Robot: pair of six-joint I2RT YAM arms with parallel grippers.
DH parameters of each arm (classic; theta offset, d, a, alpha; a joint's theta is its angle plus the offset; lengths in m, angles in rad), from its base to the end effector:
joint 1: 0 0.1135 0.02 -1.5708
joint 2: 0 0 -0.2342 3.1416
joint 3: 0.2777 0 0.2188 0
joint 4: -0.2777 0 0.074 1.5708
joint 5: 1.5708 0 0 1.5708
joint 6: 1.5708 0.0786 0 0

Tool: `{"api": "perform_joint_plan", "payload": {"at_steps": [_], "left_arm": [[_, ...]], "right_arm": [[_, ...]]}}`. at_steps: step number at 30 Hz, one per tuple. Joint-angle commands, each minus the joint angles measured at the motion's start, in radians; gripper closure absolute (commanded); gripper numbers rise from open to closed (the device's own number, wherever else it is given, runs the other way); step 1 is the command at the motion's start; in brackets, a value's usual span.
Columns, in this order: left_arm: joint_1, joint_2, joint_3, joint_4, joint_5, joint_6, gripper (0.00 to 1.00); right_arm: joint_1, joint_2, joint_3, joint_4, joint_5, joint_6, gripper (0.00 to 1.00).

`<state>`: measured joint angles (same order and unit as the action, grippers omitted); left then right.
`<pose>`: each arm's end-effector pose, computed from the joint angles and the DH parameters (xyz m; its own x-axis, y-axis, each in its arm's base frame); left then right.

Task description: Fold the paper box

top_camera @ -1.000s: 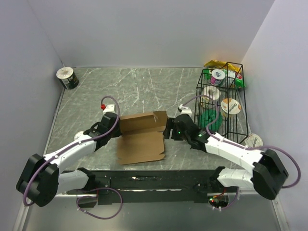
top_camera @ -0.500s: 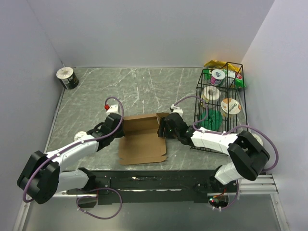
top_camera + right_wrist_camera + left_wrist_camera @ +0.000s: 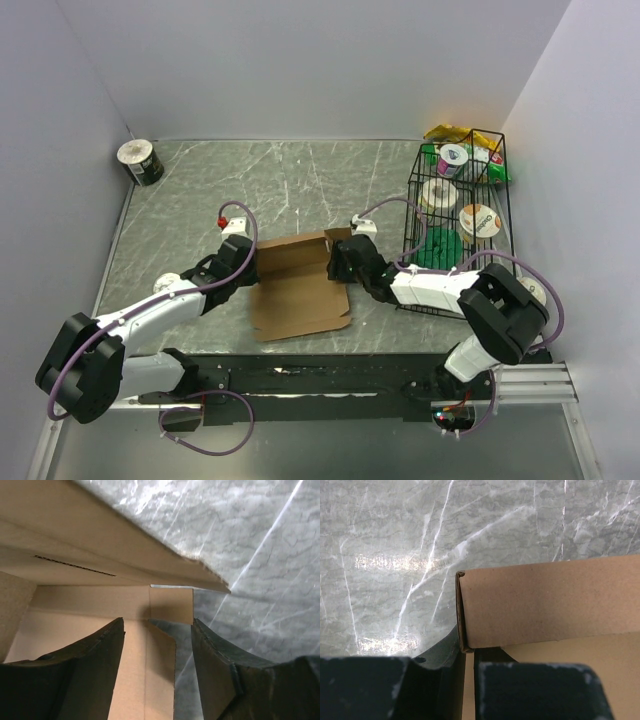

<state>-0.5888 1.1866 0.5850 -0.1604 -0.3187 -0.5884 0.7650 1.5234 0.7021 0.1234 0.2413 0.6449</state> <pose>0.2192 -0.1168 0.1584 -0.6657 -0.1893 -0.7219 -0.0367 0.9744 -0.2216 0.2376 0.2021 0.1377 -0.6953 0.1417 -0.7046 -0.1532 0.9286 0.3379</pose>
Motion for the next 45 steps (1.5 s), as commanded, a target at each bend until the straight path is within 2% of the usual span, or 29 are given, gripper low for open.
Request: {"api": "perform_joint_plan", "payload": {"at_steps": [1,13,16,20,28,32,37,40,43,44,45], "left_arm": [[-0.006,0.007,0.032,0.004,0.003,-0.010,0.88],[-0.006,0.025,0.036,0.001,0.013,-0.004,0.89],[-0.008,0.027,0.041,-0.001,0.015,-0.002,0.89],[-0.008,0.030,0.044,-0.002,0.013,-0.001,0.89],[-0.019,0.053,0.058,0.005,0.024,-0.011,0.89],[-0.026,0.059,0.062,0.021,0.036,-0.021,0.90],[-0.036,0.067,0.061,0.018,0.035,-0.025,0.89],[-0.032,0.058,0.056,0.013,0.020,-0.025,0.91],[-0.020,0.042,0.065,0.006,0.013,-0.018,0.96],[-0.019,0.041,0.070,0.002,0.010,-0.008,0.97],[-0.017,0.041,0.082,-0.004,0.007,-0.007,0.97]], "right_arm": [[0.002,0.006,-0.035,0.142,0.050,-0.073,0.40],[0.019,-0.031,-0.147,0.386,0.082,-0.182,0.45],[0.028,-0.034,-0.162,0.415,0.087,-0.198,0.49],[0.045,-0.009,-0.138,0.398,0.095,-0.202,0.55],[0.108,0.055,-0.064,0.325,0.177,-0.179,0.60],[0.138,0.096,-0.032,0.325,0.174,-0.168,0.67],[0.158,0.129,0.002,0.303,0.188,-0.160,0.68],[0.160,0.112,0.000,0.274,0.196,-0.154,0.66],[0.161,0.023,-0.038,0.233,0.191,-0.152,0.52],[0.165,-0.035,-0.065,0.219,0.181,-0.157,0.40],[0.166,-0.066,-0.078,0.188,0.144,-0.175,0.34]]}}
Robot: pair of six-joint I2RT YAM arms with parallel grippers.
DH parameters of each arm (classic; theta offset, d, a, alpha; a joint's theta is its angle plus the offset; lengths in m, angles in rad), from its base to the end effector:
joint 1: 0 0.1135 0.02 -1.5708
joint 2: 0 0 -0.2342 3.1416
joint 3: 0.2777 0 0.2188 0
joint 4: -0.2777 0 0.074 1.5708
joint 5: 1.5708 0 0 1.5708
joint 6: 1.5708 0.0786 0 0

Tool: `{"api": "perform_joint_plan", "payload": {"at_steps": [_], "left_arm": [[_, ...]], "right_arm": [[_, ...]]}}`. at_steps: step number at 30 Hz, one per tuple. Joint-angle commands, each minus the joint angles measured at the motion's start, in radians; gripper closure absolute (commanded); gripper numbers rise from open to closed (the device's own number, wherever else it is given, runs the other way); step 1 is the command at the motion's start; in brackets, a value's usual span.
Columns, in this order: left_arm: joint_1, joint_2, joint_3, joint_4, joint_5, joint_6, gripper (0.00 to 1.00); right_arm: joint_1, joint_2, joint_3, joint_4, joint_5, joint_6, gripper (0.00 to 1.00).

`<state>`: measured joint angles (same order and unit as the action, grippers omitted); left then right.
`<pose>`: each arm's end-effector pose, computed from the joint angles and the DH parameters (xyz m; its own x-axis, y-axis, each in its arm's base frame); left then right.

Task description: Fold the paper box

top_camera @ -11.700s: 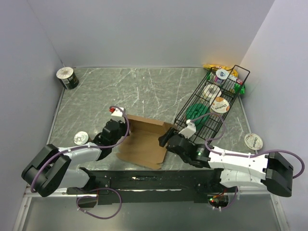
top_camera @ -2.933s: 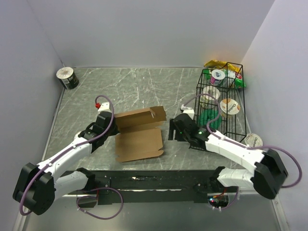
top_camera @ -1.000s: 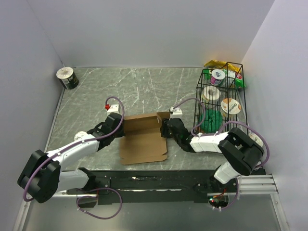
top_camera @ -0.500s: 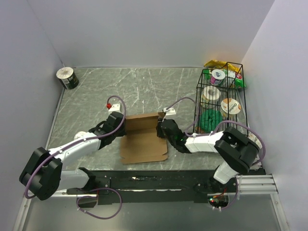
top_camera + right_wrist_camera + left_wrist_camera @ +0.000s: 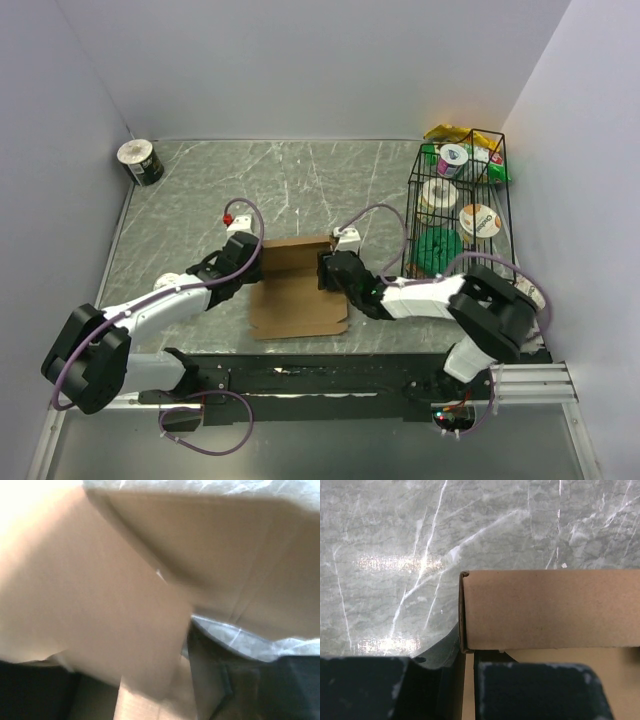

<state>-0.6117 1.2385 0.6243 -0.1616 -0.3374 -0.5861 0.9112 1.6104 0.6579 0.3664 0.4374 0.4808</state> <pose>0.2244 -0.1257 0.1589 -0.6703 -0.1673 -0.7229 -0.0268 0.9791 -0.2017 0.2231 0.2333 0.1305 -0.5316 -0.0018 -0.8470 -0.2862 0.9416 0.1776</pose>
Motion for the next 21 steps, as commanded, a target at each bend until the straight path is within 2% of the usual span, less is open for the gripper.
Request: {"api": "perform_joint_plan", "payload": {"at_steps": [1,2,5,9,12,14,16,21], "left_arm": [[0.007,-0.011,0.049,-0.012,0.014,-0.004,0.97],[0.009,-0.008,0.054,-0.016,0.008,0.005,0.97],[0.013,-0.002,0.069,-0.027,-0.023,0.019,0.98],[0.020,0.006,0.097,-0.042,-0.048,0.038,0.98],[0.021,0.009,0.109,-0.052,-0.064,0.055,0.98],[0.021,0.007,0.109,-0.049,-0.063,0.071,0.98],[0.021,0.004,0.103,-0.044,-0.060,0.081,0.98],[0.021,-0.007,0.095,-0.046,-0.046,0.085,0.98]], "right_arm": [[0.032,-0.183,-0.046,-0.079,-0.063,-0.019,0.29],[0.041,-0.249,-0.075,-0.098,-0.074,-0.030,0.24],[0.083,-0.386,-0.125,-0.176,-0.133,-0.070,0.21],[0.100,-0.568,-0.136,-0.323,-0.221,-0.103,0.21],[0.086,-0.716,-0.103,-0.444,-0.203,-0.090,0.21],[0.042,-0.774,-0.022,-0.567,-0.209,-0.085,0.20],[-0.061,-0.782,0.043,-0.633,-0.241,-0.074,0.20],[-0.306,-0.680,0.215,-0.705,-0.359,-0.073,0.23]]}}
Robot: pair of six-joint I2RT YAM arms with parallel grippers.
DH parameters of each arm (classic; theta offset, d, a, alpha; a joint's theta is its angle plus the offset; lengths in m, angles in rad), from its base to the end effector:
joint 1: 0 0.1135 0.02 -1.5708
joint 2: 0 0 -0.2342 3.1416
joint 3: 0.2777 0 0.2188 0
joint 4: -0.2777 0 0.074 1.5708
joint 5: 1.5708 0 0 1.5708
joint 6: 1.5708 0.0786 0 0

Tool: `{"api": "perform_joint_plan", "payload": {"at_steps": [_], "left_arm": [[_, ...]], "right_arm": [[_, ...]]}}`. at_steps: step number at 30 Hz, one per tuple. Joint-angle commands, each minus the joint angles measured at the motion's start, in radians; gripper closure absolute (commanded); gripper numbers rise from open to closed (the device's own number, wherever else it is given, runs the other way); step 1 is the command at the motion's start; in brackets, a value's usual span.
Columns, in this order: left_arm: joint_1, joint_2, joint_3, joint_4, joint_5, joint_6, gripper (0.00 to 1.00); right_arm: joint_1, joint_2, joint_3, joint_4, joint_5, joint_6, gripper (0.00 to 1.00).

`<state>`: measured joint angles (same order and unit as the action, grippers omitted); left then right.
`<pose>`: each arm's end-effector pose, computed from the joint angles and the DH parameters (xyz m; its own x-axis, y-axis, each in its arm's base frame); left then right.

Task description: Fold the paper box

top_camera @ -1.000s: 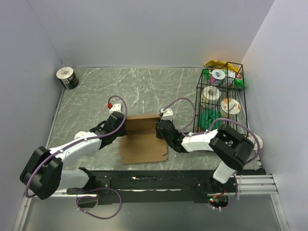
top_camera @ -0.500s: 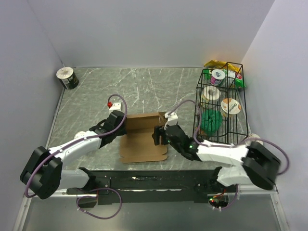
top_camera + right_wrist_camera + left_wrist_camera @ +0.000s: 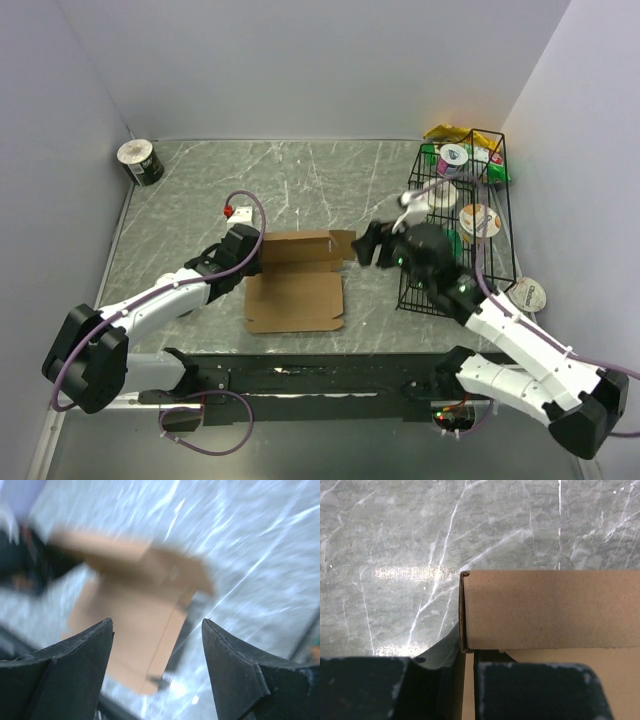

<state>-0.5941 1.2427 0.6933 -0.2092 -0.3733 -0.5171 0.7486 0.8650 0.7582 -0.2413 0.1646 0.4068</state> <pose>0.2333 -0.1230 0.1752 -0.6447 -0.1200 -0.7549 -0.0194 0.9899 -0.1407 0.1745 0.1445 0.2773 -0.4505 0.1142 -0.8854 -0.4141 0.8519 0.3206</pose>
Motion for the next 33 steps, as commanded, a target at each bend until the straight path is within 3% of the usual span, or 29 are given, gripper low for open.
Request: {"api": "perform_joint_plan", "payload": {"at_steps": [1,7,15,27,33], "left_arm": [[0.004,-0.014,0.023,0.005,-0.007,0.012,0.98],[0.002,-0.032,0.008,0.001,-0.003,0.003,0.98],[0.004,-0.037,0.006,0.004,0.007,0.000,0.98],[0.002,0.000,0.012,0.025,0.025,-0.001,0.99],[0.004,-0.012,0.000,0.042,0.043,0.014,0.99]], "right_arm": [[-0.182,0.124,0.144,-0.093,-0.105,0.001,0.24],[-0.344,0.334,0.165,0.022,-0.195,0.053,0.25],[-0.339,0.552,0.207,0.023,-0.097,0.067,0.25],[-0.160,0.549,0.145,0.149,-0.132,0.055,0.25],[-0.146,0.555,0.093,0.236,-0.158,-0.009,0.25]]}}
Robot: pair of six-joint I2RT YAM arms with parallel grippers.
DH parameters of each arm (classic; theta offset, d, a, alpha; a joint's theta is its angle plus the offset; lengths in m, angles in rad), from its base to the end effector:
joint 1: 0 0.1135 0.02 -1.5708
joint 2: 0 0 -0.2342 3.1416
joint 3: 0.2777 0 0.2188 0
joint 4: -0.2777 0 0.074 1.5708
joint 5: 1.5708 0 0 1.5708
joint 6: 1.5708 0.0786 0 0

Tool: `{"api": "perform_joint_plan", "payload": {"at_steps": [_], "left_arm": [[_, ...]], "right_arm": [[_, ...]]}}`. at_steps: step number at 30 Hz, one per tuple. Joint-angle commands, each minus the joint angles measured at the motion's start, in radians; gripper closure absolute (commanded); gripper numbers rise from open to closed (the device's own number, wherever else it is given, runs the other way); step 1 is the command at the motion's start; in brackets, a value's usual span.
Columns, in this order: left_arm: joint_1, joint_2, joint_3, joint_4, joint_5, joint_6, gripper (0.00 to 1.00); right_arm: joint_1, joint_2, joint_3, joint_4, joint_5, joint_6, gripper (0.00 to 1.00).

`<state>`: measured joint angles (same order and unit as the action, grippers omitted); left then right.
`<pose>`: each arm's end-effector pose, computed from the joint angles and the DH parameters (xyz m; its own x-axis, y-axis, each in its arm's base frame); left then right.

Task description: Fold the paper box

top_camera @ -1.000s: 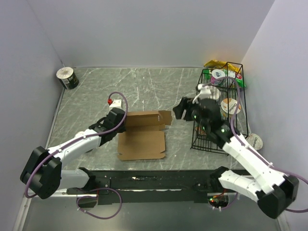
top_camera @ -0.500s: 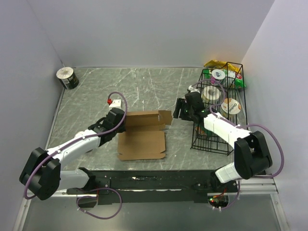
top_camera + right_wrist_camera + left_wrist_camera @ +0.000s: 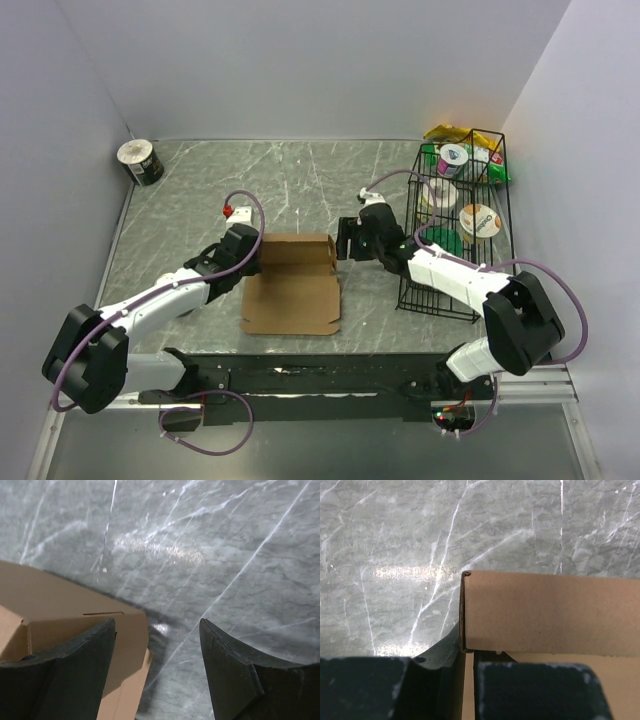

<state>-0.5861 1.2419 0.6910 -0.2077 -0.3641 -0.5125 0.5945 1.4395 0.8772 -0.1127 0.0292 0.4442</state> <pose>0.2338 -0.1216 0.1747 -0.6473 -0.1202 -0.7527 -0.0182 0.9896 -0.1424 0.2651 0.1765 0.1889 -0.6999 0.0453 -0.7128 -0.2660 0.9097 0.3190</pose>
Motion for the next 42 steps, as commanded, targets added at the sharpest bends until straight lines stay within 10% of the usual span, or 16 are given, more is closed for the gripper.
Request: {"api": "perform_joint_plan", "payload": {"at_steps": [1,42], "left_arm": [[-0.006,-0.015,-0.001,0.044,0.051,0.012,0.99],[0.014,-0.197,0.008,0.051,0.315,0.111,0.99]], "right_arm": [[0.014,-0.019,-0.035,0.142,-0.066,-0.073,0.25],[-0.044,-0.732,-0.371,0.058,-0.460,-0.259,0.23]]}}
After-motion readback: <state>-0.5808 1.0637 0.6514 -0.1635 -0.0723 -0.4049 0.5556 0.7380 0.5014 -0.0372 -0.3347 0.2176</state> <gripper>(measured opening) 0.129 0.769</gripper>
